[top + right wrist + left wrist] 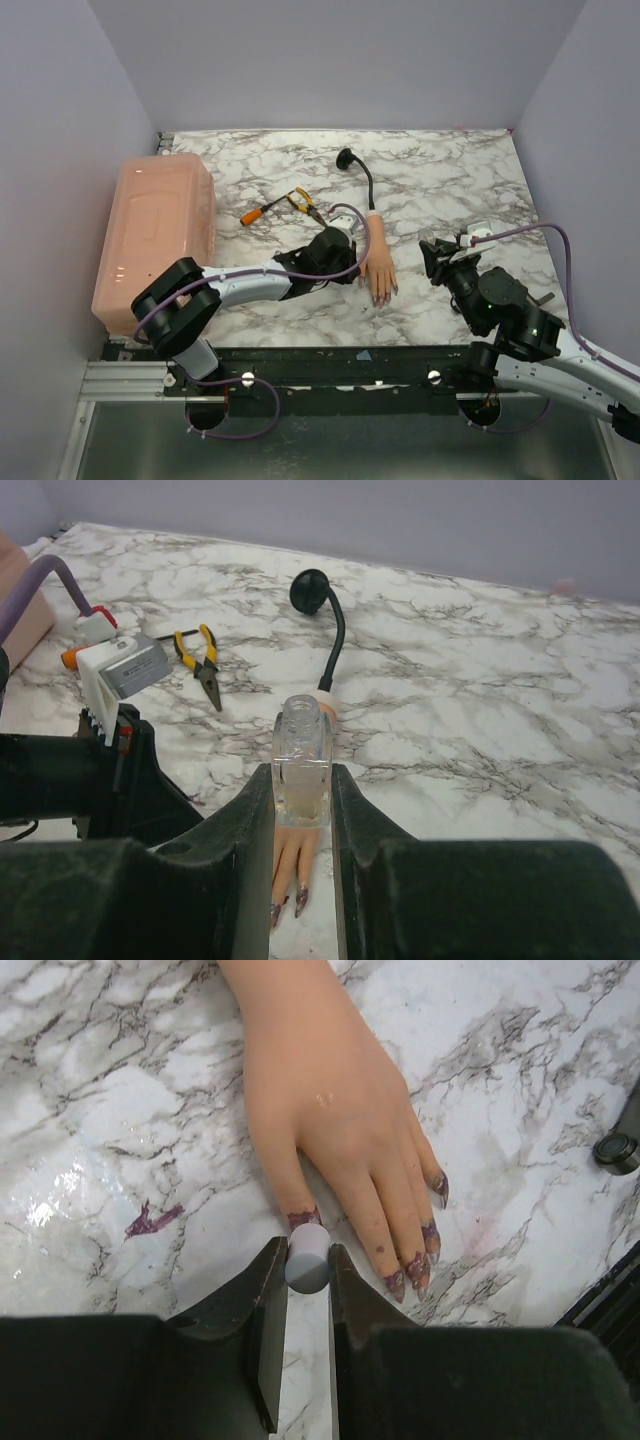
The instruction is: Paint the nails
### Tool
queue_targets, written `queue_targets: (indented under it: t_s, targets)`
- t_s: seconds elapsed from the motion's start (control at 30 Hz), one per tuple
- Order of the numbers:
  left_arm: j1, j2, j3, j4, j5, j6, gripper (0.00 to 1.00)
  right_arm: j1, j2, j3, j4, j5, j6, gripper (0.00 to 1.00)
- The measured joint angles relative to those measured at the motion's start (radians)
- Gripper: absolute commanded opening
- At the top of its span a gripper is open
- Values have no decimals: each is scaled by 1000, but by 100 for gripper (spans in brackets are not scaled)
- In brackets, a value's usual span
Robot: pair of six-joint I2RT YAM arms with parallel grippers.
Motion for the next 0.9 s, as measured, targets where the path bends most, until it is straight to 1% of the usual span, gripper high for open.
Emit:
queue_targets:
  t_s: [0.2,0.5,0.9]
  targets:
    - [8,18,38,0,-3,18,0,0,2,0,0,0,0,0]
    - [8,45,40,-3,-3,21,0,0,6,0,0,0,0,0]
    - [8,45,-10,6,-2,12,0,0,6,0,0,0,0,0]
